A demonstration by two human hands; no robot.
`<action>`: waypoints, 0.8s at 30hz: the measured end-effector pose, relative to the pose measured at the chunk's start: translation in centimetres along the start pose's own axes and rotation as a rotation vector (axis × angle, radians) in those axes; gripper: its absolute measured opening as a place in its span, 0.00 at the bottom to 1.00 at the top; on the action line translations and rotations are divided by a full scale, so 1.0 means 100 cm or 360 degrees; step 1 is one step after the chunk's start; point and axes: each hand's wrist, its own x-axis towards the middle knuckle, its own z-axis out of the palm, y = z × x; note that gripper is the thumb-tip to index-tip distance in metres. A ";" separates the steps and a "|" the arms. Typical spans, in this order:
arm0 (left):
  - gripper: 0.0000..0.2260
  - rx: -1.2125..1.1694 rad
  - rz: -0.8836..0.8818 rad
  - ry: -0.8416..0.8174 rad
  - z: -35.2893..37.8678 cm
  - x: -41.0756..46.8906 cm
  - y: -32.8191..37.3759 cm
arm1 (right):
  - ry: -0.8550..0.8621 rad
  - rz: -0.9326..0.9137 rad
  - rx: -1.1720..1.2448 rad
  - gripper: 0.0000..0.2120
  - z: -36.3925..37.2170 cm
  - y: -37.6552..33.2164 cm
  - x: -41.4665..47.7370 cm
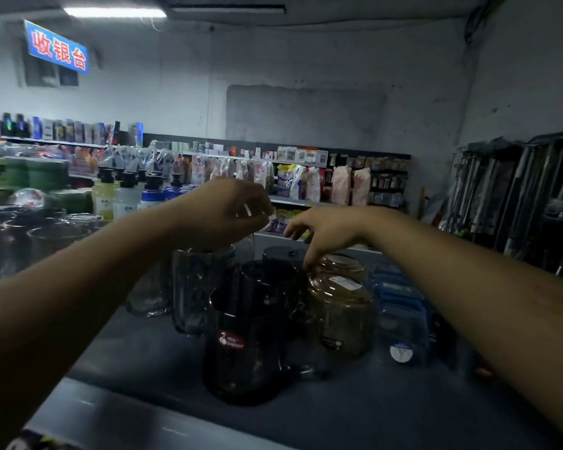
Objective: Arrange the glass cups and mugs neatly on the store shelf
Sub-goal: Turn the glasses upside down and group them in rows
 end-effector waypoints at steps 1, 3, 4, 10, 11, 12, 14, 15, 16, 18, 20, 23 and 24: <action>0.09 0.0026 -0.0008 -0.0045 0.002 0.007 -0.004 | -0.0055 -0.0013 0.0011 0.37 0.000 0.001 0.004; 0.10 0.0074 -0.0018 -0.0118 0.005 0.018 -0.007 | -0.0135 -0.0035 0.0008 0.36 0.002 0.004 0.011; 0.11 0.0092 -0.0019 -0.0146 0.006 0.024 -0.007 | -0.0164 -0.0042 0.0011 0.36 0.002 0.005 0.013; 0.11 0.0062 0.0017 -0.0371 0.008 0.057 -0.012 | -0.0321 -0.0040 0.0169 0.39 0.001 0.012 0.026; 0.12 0.0066 0.0025 -0.0435 0.009 0.061 -0.012 | -0.0364 -0.0033 0.0201 0.40 0.001 0.012 0.028; 0.13 0.0072 0.0028 -0.0505 0.011 0.066 -0.013 | -0.0405 -0.0032 0.0224 0.40 0.000 0.012 0.029; 0.14 0.0101 0.0044 -0.0647 0.013 0.072 -0.015 | -0.0438 -0.0038 0.0254 0.39 -0.001 0.012 0.033; 0.15 0.0123 0.0064 -0.0701 0.015 0.075 -0.016 | -0.0428 -0.0038 0.0255 0.38 -0.001 0.012 0.034; 0.15 0.0144 0.0089 -0.0732 0.016 0.078 -0.018 | -0.0409 -0.0033 0.0249 0.37 -0.002 0.012 0.035; 0.15 0.0159 0.0118 -0.0729 0.016 0.081 -0.023 | -0.0364 -0.0003 0.0251 0.36 -0.003 0.013 0.037; 0.16 0.0119 0.0122 -0.0660 0.015 0.082 -0.030 | -0.0301 0.0029 0.0259 0.36 -0.004 0.014 0.037; 0.15 0.0000 0.0116 -0.0492 0.013 0.081 -0.039 | -0.0117 0.0037 0.0308 0.38 -0.010 0.015 0.030; 0.14 -0.0053 0.0101 -0.0438 0.013 0.080 -0.041 | -0.0039 0.0033 0.0365 0.38 -0.013 0.014 0.026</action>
